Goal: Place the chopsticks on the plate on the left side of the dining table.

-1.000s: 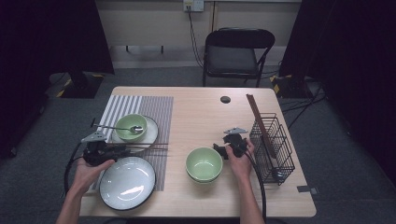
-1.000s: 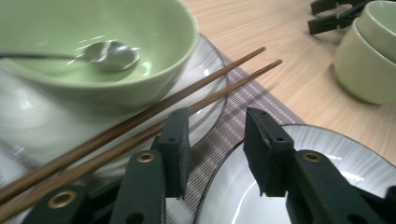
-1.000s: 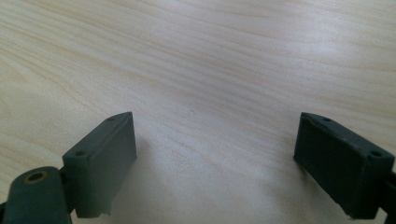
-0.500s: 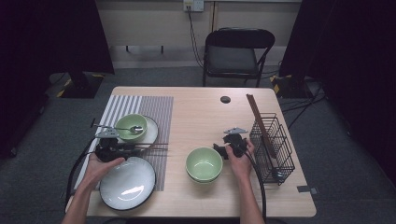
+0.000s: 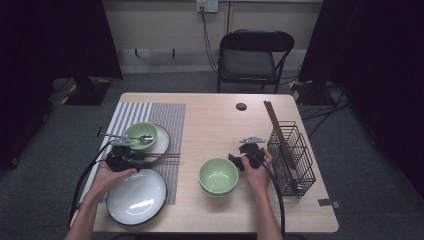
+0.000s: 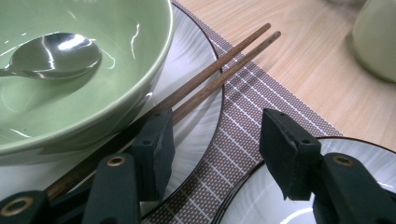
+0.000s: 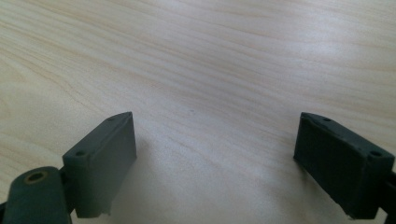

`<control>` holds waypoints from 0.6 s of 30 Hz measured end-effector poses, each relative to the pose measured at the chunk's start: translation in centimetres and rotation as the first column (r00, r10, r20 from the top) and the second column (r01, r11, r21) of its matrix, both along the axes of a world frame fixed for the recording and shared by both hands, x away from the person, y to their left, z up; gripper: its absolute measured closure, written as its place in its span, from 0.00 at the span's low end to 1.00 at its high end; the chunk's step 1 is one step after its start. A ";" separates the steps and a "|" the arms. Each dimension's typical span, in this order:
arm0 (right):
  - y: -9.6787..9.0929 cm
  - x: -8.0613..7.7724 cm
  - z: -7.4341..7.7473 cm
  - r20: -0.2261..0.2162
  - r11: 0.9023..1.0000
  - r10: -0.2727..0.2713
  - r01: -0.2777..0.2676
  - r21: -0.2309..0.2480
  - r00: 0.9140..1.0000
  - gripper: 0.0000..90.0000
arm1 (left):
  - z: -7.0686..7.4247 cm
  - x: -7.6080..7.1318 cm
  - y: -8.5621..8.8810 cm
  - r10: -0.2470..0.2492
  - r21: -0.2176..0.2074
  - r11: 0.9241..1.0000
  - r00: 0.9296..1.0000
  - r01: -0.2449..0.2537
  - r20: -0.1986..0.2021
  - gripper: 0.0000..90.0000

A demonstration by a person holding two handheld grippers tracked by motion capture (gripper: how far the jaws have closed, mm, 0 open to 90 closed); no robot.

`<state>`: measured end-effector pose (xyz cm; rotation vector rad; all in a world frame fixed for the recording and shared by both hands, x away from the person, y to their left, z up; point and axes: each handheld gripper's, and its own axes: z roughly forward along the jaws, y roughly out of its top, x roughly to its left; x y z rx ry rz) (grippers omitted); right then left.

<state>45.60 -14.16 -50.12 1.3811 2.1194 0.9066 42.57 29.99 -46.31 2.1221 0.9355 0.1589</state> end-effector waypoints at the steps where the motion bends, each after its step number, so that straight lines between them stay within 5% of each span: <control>1: 0.0 0.0 0.0 0.000 1.000 0.000 0.000 0.000 1.000 0.13 | 0.0 0.0 0.0 0.005 0.001 1.000 1.000 -0.005 -0.002 0.49; 18: 0.0 0.0 0.0 0.000 1.000 0.000 0.000 0.000 1.000 0.13 | 0.2 -0.1 -0.2 -0.009 -0.007 1.000 1.000 0.010 0.020 0.43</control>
